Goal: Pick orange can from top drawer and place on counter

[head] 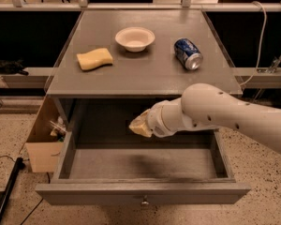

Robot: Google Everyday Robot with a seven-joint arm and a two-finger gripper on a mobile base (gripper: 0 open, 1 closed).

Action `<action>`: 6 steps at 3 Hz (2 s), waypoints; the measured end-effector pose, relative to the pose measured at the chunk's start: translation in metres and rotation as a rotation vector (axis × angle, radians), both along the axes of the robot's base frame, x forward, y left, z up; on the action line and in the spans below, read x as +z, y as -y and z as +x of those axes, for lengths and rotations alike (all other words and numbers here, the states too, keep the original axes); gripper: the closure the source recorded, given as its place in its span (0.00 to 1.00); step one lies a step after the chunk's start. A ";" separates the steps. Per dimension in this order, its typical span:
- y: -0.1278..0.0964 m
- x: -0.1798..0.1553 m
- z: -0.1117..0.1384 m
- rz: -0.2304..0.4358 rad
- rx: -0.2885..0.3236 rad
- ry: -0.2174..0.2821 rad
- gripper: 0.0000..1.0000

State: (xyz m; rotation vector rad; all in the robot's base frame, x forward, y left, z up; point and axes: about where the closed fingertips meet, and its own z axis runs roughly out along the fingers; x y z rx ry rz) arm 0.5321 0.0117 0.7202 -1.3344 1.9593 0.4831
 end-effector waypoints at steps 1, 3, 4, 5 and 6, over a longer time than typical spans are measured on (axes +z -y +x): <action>0.000 0.000 0.000 0.000 0.000 0.000 0.51; 0.021 0.003 0.007 0.034 -0.127 0.014 0.00; 0.021 0.003 0.008 0.034 -0.127 0.014 0.00; 0.031 -0.006 0.016 0.054 -0.240 -0.041 0.00; 0.060 -0.020 0.016 0.081 -0.399 -0.087 0.00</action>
Offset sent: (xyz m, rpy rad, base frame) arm 0.0128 -0.0546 0.0023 0.0798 -0.0120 -0.2931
